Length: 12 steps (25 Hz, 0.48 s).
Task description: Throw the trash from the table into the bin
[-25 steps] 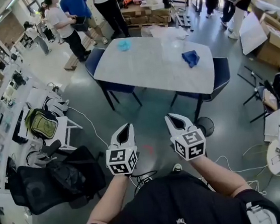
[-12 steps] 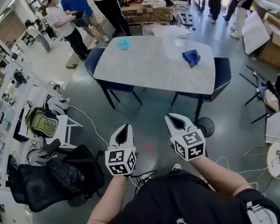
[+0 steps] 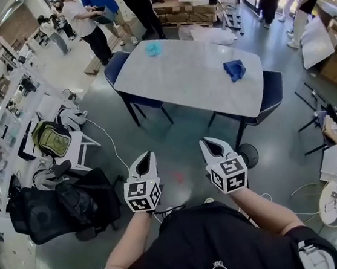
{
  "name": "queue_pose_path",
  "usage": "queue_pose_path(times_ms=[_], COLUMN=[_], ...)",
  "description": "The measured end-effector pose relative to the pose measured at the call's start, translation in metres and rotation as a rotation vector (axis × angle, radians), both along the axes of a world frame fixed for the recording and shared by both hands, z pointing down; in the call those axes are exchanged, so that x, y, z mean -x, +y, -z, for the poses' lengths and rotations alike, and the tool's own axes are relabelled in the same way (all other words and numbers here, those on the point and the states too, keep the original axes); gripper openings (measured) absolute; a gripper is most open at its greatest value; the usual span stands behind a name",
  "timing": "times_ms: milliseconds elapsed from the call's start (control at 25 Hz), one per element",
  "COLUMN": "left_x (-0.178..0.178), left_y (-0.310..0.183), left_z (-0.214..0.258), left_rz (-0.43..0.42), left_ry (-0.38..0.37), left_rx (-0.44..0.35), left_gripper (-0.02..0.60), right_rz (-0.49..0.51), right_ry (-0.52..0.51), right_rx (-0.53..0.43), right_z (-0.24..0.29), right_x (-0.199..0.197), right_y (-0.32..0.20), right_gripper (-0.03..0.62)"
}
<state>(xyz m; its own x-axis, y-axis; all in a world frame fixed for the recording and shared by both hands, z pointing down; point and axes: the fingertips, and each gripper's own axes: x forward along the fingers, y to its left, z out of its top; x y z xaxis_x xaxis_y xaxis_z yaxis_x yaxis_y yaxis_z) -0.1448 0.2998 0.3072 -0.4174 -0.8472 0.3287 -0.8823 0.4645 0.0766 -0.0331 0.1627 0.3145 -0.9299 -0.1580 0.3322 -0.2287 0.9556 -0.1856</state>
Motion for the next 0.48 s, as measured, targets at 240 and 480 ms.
queue_pose_path(times_ms=[240, 480], left_x=[-0.012, -0.003], left_y=[-0.014, -0.012], left_z=[0.003, -0.006], left_rz=[0.038, 0.074], left_ry=[-0.007, 0.001], left_rx=[-0.014, 0.010], left_gripper=[0.000, 0.000], right_rz=[0.046, 0.078], right_ry=[0.015, 0.018], right_rx=[0.012, 0.028], right_z=[-0.013, -0.020], right_x=[-0.007, 0.007], right_y=[-0.014, -0.019], right_gripper=[0.028, 0.028])
